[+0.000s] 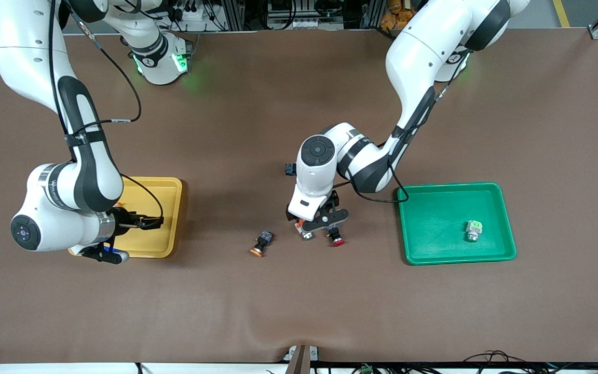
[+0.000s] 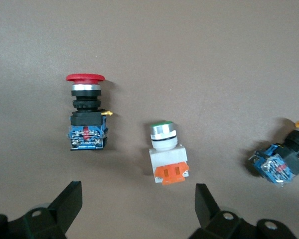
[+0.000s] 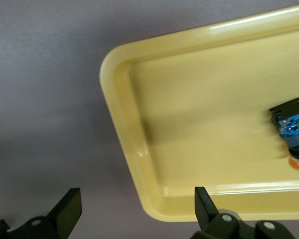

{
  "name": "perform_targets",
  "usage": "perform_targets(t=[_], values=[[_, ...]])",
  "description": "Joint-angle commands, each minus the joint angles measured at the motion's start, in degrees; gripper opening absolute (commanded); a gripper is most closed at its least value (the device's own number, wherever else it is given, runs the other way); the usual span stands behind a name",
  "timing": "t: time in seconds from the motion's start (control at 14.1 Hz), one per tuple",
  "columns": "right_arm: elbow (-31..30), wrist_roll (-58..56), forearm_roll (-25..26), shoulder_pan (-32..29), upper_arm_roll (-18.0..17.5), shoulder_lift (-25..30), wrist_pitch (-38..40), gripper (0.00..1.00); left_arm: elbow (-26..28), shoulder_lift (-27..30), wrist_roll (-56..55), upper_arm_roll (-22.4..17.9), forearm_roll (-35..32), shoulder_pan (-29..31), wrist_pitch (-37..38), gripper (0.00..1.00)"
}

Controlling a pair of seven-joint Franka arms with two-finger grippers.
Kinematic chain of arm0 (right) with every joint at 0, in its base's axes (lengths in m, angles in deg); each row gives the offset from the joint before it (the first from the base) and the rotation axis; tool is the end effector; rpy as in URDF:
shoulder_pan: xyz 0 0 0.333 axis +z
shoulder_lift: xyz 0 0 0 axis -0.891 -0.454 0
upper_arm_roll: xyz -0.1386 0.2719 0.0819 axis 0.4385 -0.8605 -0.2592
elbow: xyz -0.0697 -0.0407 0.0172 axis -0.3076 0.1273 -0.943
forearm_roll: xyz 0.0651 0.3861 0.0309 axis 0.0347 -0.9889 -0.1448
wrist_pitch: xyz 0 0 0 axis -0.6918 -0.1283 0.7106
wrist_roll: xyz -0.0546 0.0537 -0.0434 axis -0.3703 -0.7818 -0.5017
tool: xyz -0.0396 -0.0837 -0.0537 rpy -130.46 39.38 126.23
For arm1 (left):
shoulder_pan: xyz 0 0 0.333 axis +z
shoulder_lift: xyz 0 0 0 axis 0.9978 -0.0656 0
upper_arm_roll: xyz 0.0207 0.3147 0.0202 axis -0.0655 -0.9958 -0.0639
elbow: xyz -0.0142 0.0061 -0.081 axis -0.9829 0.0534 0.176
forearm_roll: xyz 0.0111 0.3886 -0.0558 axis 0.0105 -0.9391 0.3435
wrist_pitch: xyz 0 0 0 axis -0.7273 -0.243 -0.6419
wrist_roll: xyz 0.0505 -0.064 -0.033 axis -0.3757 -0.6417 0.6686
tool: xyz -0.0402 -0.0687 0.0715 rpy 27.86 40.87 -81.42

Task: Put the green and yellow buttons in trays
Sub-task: 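Grasp the second green button and second yellow button with both grippers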

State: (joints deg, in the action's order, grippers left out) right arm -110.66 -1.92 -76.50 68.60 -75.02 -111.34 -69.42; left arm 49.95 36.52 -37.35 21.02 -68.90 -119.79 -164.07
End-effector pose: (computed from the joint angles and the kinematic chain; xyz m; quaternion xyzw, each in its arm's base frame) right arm 0.6720 0.0624 0.2797 -0.9753 0.1097 0.1716 0.0860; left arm 0.5720 -0.4997 0.2386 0.9830 0.1697 0.0630 0.0319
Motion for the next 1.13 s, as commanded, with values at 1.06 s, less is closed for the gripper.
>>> perform_targets(t=[1.06], values=[[1.5, 18.6, -5.9, 10.6, 0.1, -0.3, -5.8, 1.00, -3.1, -6.9, -17.6, -5.5, 0.8, -4.9, -11.5, 1.00]])
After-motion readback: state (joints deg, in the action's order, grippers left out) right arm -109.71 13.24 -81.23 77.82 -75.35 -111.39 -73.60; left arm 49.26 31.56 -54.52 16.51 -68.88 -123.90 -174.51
